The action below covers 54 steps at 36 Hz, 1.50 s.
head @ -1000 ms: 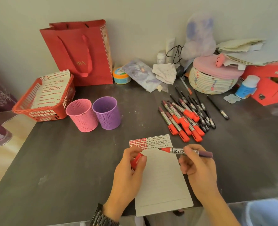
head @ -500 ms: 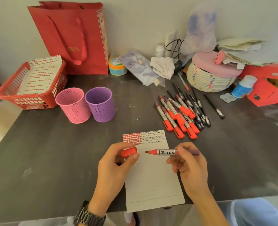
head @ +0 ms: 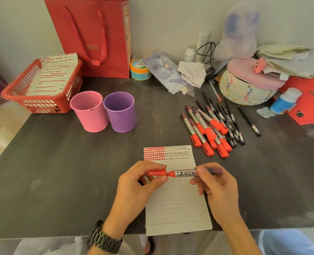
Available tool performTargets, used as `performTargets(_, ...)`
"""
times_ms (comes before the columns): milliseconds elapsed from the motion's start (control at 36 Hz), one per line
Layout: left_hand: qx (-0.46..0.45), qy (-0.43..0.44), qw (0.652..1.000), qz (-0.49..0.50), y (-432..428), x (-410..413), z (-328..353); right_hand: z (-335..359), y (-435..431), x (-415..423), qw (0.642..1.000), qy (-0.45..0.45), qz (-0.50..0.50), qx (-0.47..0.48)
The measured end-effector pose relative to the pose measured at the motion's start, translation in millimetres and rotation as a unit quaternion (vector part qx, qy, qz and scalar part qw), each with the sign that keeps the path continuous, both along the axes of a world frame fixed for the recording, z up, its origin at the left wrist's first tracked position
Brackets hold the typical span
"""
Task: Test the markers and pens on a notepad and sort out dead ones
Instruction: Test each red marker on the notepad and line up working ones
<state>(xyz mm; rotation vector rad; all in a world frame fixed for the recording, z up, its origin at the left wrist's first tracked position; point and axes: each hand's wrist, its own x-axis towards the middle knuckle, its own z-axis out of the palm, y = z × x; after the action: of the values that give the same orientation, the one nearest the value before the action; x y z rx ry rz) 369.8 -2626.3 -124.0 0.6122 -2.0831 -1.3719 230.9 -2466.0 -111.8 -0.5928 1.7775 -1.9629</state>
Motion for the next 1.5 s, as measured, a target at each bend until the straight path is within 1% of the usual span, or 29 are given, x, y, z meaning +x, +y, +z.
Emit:
performTargets(111, 0.005, -0.011, 0.999, -0.036, 2.1, 0.4, 1.0, 0.5, -1.5, 1.5, 1.0, 0.002, -0.004, 0.008)
performTargets(278, 0.025, 0.002, 0.999, -0.033, -0.1, 2.5, 1.2, 7.4, -0.2, 1.2, 0.996, 0.044, 0.063, 0.046)
performTargets(444, 0.055, -0.002, 0.997, -0.06, -5.0, 2.5, 1.8, 13.0, 2.2, -4.6, 0.989, 0.053, 0.108, 0.083)
performTargets(556, 0.061, -0.007, 0.996, -0.059, -6.9, 2.9, 4.7, 11.9, 0.8, -3.8, 0.976, 0.089, 0.146, 0.133)
performTargets(611, 0.069, -0.004, 0.996, -0.053, -5.8, 3.6, 6.7, 9.2, -1.5, -1.2, 0.966, 0.124, 0.156, 0.166)
performTargets(694, 0.105, 0.004, 0.992, -0.065, -5.8, 4.3, 10.1, 2.6, -4.1, 3.3, 0.955, 0.169, 0.147, 0.192)
performTargets(750, 0.132, 0.009, 0.989, -0.073, -7.4, 4.8, 12.9, 0.3, -5.3, 6.2, 0.961, 0.171, 0.127, 0.174)
performTargets(806, 0.173, 0.029, 0.983, -0.059, -9.7, 4.9, 18.4, 0.8, -5.9, 8.0, 0.97, 0.152, 0.109, 0.153)
performTargets(861, 0.231, 0.07, 0.97, -0.029, -12.3, 1.4, 28.7, 3.9, -6.0, 8.9, 0.98, 0.118, 0.094, 0.132)
performTargets(889, 0.271, 0.096, 0.958, -0.014, -13.7, -1.9, 35.7, 6.0, -6.7, 9.4, 0.983, 0.104, 0.088, 0.125)
performTargets(944, 0.356, 0.152, 0.922, 0.003, -16.4, -10.6, 52.7, 10.9, -9.8, 12.7, 0.988, 0.078, 0.08, 0.107)
performTargets(1000, 0.414, 0.192, 0.89, 0.012, -16.2, -22.0, 69.7, 14.9, -12.9, 19.1, 0.993, 0.046, 0.072, 0.083)
performTargets(1056, 0.472, 0.239, 0.849, -0.002, -11.7, -32.5, 83.5, 18.2, -16.8, 27.2, 0.996, 0.015, 0.06, 0.066)
performTargets(1111, 0.515, 0.276, 0.811, -0.033, -8.0, -42.2, 91.6, 23.3, -21.9, 37.1, 0.996, 0.026, 0.049, 0.067)
performTargets(1167, 0.538, 0.29, 0.79, -0.052, -5.6, -49.7, 96.6, 27.5, -24.4, 46.6, 0.996, 0.049, 0.031, 0.065)
performTargets(1250, 0.558, 0.28, 0.78, -0.047, 0.9, -58.3, 102.8, 31.9, -22.9, 58.2, 0.997, 0.061, -0.014, 0.055)
performTargets(1333, 0.561, 0.25, 0.789, -0.028, 11.5, -64.9, 102.7, 32.2, -16.2, 68.2, 0.994, 0.051, -0.058, 0.073)
performTargets(1444, 0.572, 0.213, 0.792, -0.012, 24.5, -66.4, 93.7, 26.6, -4.4, 82.5, 0.989, 0.039, -0.097, 0.103)
performTargets(1500, 0.568, 0.189, 0.801, -0.005, 30.2, -67.0, 89.6, 22.4, -0.5, 89.3, 0.988, 0.027, -0.113, 0.106)
